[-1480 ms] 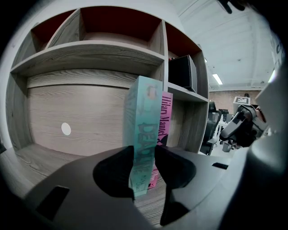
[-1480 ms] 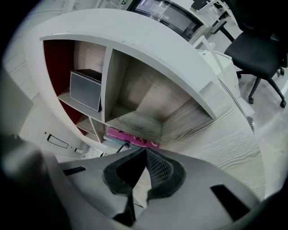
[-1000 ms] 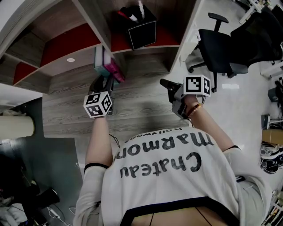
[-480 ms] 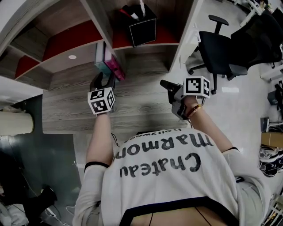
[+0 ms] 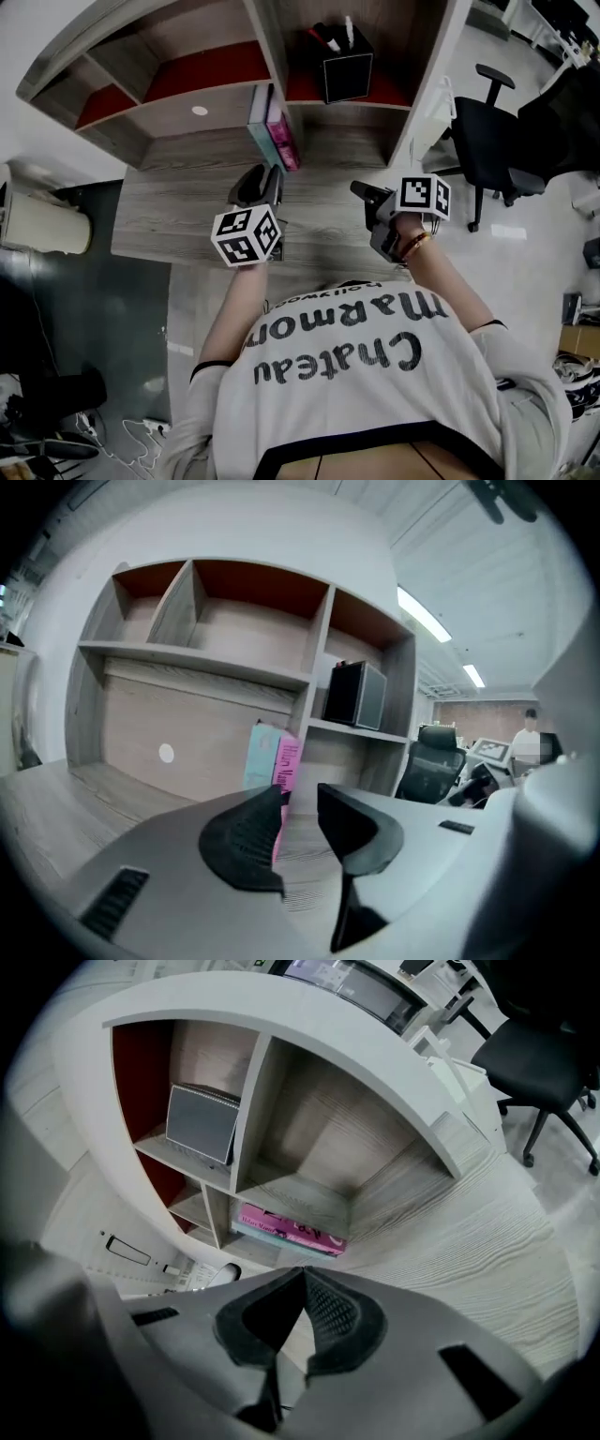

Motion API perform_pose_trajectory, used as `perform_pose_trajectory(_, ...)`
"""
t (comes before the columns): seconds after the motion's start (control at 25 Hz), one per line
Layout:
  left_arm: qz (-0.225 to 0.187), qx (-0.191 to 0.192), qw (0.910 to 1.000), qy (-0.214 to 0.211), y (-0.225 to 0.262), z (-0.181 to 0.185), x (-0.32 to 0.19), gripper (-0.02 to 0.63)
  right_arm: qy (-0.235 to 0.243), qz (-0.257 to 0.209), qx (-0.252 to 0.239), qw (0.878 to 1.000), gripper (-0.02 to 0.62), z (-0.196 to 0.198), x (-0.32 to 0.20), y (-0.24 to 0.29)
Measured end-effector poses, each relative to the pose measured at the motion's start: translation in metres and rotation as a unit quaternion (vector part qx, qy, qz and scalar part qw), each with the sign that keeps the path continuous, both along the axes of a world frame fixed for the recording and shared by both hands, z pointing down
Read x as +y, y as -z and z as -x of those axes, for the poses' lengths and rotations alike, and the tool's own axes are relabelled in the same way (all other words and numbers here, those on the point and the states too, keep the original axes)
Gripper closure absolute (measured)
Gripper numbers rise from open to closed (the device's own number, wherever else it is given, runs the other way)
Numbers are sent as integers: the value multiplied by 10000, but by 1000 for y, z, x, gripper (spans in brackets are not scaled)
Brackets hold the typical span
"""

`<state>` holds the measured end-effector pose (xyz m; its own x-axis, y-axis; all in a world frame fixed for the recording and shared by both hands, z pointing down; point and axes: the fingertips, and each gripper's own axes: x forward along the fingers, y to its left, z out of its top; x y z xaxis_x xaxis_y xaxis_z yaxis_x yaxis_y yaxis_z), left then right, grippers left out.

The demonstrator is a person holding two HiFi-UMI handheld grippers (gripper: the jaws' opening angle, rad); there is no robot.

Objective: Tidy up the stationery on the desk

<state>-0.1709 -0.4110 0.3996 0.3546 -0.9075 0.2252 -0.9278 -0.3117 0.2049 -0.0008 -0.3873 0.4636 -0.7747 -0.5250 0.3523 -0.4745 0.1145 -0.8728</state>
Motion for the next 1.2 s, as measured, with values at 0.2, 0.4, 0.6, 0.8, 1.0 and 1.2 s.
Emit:
perform_pose_trajectory(0.2,-318,307,9989,-159,38,-5,39,518,255,-104,-100,9996,583,34,15,10)
perform_pose_trajectory(0.4,-319,623,9975,-120,49,2,81,543,414,-222,-210,9987,583,58,45,24)
perform_pose_trajectory(0.6,-391,838,9953,-285,62,-3,131,567,516,-476,-444,9965,583,74,84,51)
perform_pose_trajectory(0.8,-452,851,9944,-438,73,-12,186,581,463,-796,-510,9944,583,77,131,75)
perform_pose_trajectory(1.0,-449,892,9942,-406,75,-13,251,583,293,-1036,-728,9915,583,76,193,89)
perform_pose_trajectory(1.2,-453,847,9948,-334,74,-15,309,583,277,-1198,-862,9887,583,73,249,98)
